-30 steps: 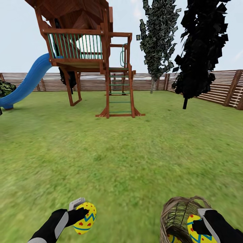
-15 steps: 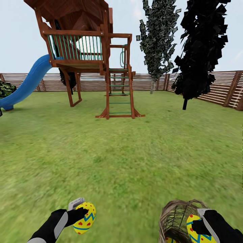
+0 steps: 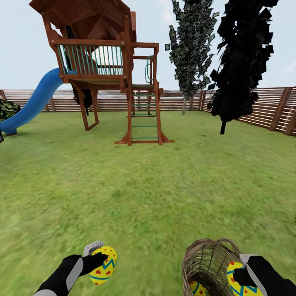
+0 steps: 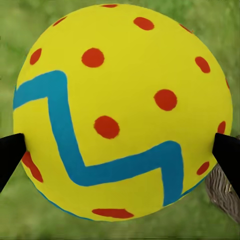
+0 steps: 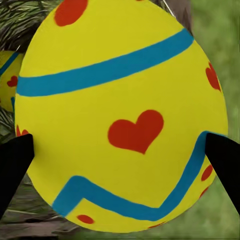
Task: Take the three Easter eggs out of the wicker basket on the lawn in the garden, then place them on the lawn next to a single tree (choose any tree) so that all three eggs are next to the same tree and none are left in the basket.
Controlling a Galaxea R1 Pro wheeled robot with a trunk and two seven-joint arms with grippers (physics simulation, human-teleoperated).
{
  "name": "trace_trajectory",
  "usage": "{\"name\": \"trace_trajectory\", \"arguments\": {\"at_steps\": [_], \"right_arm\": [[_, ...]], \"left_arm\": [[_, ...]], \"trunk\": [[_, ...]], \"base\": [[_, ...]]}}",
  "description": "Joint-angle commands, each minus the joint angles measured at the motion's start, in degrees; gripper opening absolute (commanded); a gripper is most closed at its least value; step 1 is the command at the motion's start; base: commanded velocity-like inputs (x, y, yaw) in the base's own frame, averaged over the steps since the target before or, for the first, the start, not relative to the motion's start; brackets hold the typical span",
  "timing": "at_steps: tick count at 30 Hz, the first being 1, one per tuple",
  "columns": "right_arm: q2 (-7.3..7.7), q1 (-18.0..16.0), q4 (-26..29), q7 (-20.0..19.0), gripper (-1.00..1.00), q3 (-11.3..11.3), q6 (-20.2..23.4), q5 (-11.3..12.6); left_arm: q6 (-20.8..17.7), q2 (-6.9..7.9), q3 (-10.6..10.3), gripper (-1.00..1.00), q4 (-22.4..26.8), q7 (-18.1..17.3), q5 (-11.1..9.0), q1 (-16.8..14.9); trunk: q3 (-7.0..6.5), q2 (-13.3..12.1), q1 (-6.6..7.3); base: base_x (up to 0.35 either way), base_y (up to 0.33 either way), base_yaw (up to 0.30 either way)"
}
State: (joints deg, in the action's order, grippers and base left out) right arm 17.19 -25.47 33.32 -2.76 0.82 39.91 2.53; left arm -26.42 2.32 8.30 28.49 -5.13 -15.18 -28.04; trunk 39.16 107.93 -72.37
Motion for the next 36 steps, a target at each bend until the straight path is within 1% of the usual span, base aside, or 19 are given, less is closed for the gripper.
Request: {"name": "trace_trajectory", "arguments": {"at_steps": [1, 5, 16, 20, 22, 25, 27, 29, 36], "right_arm": [[-0.02, 0.0, 0.1, 0.0, -1.0, 0.1, 0.3, 0.2], [-0.04, 0.0, 0.1, 0.0, -1.0, 0.1, 0.3, 0.2], [0.04, 0.0, 0.1, -0.1, -1.0, 0.1, 0.3, 0.3], [0.03, 0.0, 0.1, -0.1, -1.0, 0.1, 0.3, 0.3], [0.02, 0.0, 0.1, -0.1, -1.0, 0.1, 0.3, 0.3], [0.02, 0.0, 0.1, -0.1, -1.0, 0.1, 0.3, 0.3], [0.0, 0.0, 0.1, -0.1, -1.0, 0.1, 0.3, 0.3], [-0.01, 0.0, 0.1, -0.1, -1.0, 0.1, 0.3, 0.3], [-0.05, 0.0, 0.1, -0.1, -1.0, 0.1, 0.3, 0.2]], "left_arm": [[-0.3, -0.03, 0.4, -1.0, 0.1, -0.3, -0.2, 0.0], [-0.3, -0.11, 0.2, -1.0, 0.1, -0.3, 0.0, 0.0], [0.2, -0.21, 0.3, -1.0, 0.1, -0.4, 0.1, 0.0], [0.2, -0.73, 0.3, -1.0, 0.1, -0.4, 0.1, 0.0], [0.2, -0.74, 0.3, -1.0, 0.1, -0.4, 0.0, 0.0], [0.2, -0.81, 0.4, -1.0, -0.1, -0.3, 0.0, 0.0], [0.3, -0.82, 0.3, -1.0, -1.8, -0.3, 0.1, -0.1], [0.3, -0.82, 0.2, -1.0, -2.4, -0.3, 0.1, 0.0], [0.3, -0.82, 0.2, -1.0, -2.6, -0.3, 0.1, 0.0]], "trunk": [[-0.12, -0.4, 0.25], [-0.84, -2.0, 1.13], [-2.82, -6.4, 3.54], [-3.54, -8.0, 4.42], [-3.89, -8.8, 4.86], [-4.43, -10.0, 5.52], [-4.79, -10.8, 5.96], [-5.15, -11.6, 6.4], [-6.41, -14.4, 7.94]], "base": [[-0.046, 0.0, 0.0], [-0.037, -0.125, 0.0], [-0.117, -0.299, 0.0], [-0.147, -0.295, 0.0], [-0.126, -0.284, 0.0], [-0.172, -0.09, 0.0], [-0.324, -0.012, 0.0], [-0.339, -0.002, 0.0], [-0.343, -0.01, 0.0]]}}
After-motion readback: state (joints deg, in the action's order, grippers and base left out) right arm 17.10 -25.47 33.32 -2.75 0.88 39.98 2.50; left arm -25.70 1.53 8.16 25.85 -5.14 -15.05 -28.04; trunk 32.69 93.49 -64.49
